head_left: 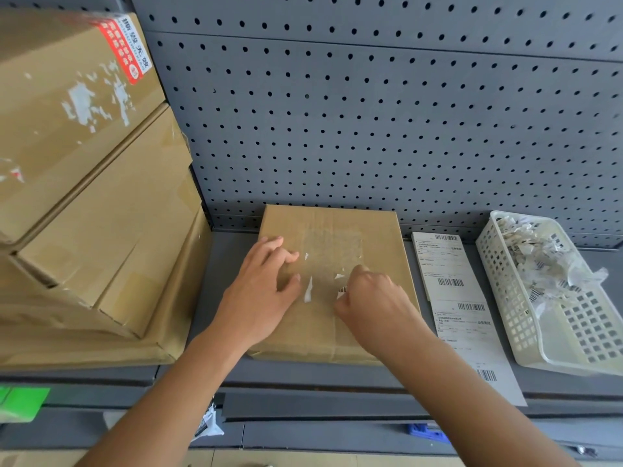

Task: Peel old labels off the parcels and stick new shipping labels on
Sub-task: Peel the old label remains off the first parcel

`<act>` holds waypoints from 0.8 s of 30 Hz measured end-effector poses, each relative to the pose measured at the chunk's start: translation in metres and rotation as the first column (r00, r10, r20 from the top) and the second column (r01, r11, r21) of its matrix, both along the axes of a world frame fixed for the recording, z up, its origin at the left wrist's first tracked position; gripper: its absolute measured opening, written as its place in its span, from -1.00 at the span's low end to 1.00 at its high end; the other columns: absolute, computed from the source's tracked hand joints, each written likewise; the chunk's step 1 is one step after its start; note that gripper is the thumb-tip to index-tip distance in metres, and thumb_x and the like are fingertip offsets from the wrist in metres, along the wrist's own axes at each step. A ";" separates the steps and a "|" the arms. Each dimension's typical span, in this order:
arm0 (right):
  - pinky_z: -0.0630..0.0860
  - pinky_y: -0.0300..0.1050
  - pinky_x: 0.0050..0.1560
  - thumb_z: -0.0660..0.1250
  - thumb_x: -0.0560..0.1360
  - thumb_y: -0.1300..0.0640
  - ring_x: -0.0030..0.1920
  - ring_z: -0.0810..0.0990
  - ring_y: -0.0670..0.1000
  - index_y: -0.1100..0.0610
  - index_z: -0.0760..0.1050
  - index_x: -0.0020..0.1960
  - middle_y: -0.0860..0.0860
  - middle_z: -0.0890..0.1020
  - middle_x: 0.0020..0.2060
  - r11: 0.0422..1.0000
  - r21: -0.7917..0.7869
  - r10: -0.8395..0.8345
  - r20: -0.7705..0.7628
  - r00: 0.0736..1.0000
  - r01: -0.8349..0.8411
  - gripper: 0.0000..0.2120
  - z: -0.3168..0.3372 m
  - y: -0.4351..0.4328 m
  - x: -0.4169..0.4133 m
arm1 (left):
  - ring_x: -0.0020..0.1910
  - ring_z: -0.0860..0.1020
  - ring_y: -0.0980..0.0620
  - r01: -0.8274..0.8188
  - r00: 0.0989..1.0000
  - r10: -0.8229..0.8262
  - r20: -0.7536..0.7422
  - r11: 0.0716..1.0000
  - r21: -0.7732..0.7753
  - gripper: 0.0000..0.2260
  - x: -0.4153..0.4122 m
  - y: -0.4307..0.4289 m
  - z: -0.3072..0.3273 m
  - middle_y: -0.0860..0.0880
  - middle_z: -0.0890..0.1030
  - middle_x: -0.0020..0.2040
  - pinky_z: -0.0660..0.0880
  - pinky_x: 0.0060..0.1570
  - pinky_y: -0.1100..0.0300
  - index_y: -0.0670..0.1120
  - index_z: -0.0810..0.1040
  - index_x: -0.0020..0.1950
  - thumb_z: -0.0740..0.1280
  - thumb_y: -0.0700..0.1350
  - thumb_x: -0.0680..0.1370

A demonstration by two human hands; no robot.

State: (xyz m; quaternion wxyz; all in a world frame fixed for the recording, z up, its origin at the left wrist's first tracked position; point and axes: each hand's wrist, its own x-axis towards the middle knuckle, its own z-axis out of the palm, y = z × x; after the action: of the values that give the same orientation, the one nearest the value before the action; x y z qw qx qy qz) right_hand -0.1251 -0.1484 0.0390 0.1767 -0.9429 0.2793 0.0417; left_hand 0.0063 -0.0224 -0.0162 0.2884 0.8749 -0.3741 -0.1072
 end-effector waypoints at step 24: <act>0.29 -0.15 -0.32 0.14 0.59 0.25 -0.23 0.50 0.15 0.17 0.27 -0.04 0.11 0.54 -0.15 0.997 -0.041 0.069 -0.036 0.997 -0.071 -0.95 -0.001 0.013 0.000 | 0.58 -0.10 0.31 0.005 1.000 -0.005 -0.006 1.000 -0.019 -0.69 0.003 0.000 -0.005 0.25 0.11 0.58 0.36 0.31 0.01 0.15 0.40 0.40 0.20 0.08 0.65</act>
State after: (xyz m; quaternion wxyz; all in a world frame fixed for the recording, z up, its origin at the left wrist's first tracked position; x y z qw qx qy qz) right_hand -0.1249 -0.1350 0.0384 0.1502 -0.9548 0.2499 0.0581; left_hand 0.0091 -0.0225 -0.0207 0.2974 0.8710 -0.3762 -0.1070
